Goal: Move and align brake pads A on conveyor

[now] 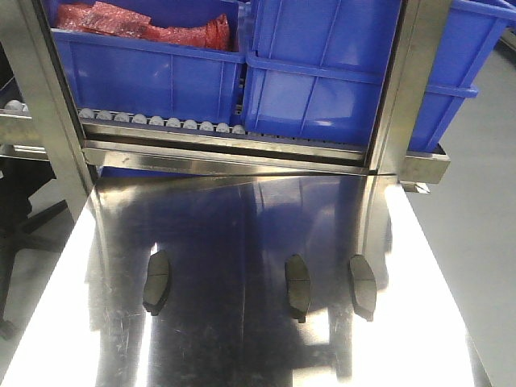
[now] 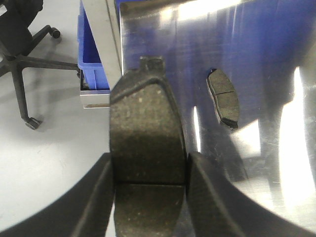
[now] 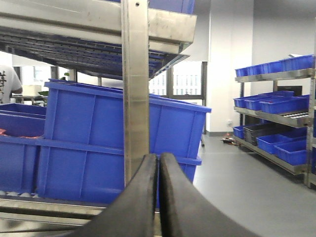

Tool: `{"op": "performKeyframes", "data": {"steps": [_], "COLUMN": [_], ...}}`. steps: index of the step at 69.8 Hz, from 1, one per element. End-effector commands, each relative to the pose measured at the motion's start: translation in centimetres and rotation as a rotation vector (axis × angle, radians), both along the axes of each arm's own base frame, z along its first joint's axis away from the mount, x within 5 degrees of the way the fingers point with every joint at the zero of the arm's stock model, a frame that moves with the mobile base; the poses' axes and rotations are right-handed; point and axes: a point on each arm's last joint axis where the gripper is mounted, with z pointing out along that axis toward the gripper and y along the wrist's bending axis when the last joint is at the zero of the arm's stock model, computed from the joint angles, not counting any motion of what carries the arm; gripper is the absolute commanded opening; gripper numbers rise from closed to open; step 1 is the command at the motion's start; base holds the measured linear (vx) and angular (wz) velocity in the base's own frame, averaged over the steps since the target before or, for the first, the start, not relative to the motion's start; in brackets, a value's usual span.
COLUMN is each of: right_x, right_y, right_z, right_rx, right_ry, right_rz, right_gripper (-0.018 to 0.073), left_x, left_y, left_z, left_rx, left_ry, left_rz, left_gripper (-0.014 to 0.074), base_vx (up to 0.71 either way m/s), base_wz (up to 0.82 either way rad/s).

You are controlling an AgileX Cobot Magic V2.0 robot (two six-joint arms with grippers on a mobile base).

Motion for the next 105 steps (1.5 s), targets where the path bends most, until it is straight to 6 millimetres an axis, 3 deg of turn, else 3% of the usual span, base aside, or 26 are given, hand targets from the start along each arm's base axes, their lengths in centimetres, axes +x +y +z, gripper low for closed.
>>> {"op": "performKeyframes", "data": {"steps": [1,12,24,32,44,49,56,70,85,105], "right_x": [-0.1,1.2,4.9,7.9,12.5,14.3,16.6,21.3,26.1,28.5], "right_y": [-0.1,-0.5,-0.8,-1.0,-1.0,-0.9,0.2,2.8,5.1,7.4], "right_z": [3.6,8.4,11.8,13.0,13.2,12.7,11.6,8.0,2.0,-4.2], "right_rx": [-0.016,0.006,0.019,0.046,0.081,0.088,0.043,-0.039,-0.027,0.012], "right_ry": [0.014,0.125,0.247,0.383,0.549,0.612,0.711,0.881,1.107,1.348], "right_rz": [-0.025,-0.048,-0.058,-0.059,-0.032,-0.012,0.047,0.149,0.202,0.237], "right_gripper": [-0.0003,-0.0002,0.0057,0.0208,0.0524,0.0622,0.0676,0.0659,0.0644,0.0620], "left_x": [0.3,0.3,0.3,0.3,0.3,0.3,0.3,0.3,0.3,0.3], "left_y": [-0.1,-0.1,-0.1,-0.1,-0.1,-0.1,-0.1,-0.1,-0.1,-0.1], "left_z": [1.5,1.5,1.5,1.5,1.5,1.5,1.5,1.5,1.5,1.5], "left_rx": [-0.017,-0.017,-0.017,-0.017,-0.017,-0.017,-0.017,-0.017,-0.017,-0.017], "left_ry": [-0.104,-0.104,-0.104,-0.104,-0.104,-0.104,-0.104,-0.104,-0.104,-0.104], "left_rz": [-0.005,-0.005,-0.005,-0.005,-0.005,-0.005,-0.006,-0.006,-0.006,-0.006], "left_gripper": [-0.0006,-0.0006,-0.0006,-0.0006,-0.0006,-0.0006,-0.0006,-0.0006,-0.0006,-0.0006], "base_vx": [0.00,0.00,0.00,0.00,0.00,0.00,0.00,0.00,0.00,0.00], "base_wz": [0.00,0.00,0.00,0.00,0.00,0.00,0.00,0.00,0.00,0.00]}}
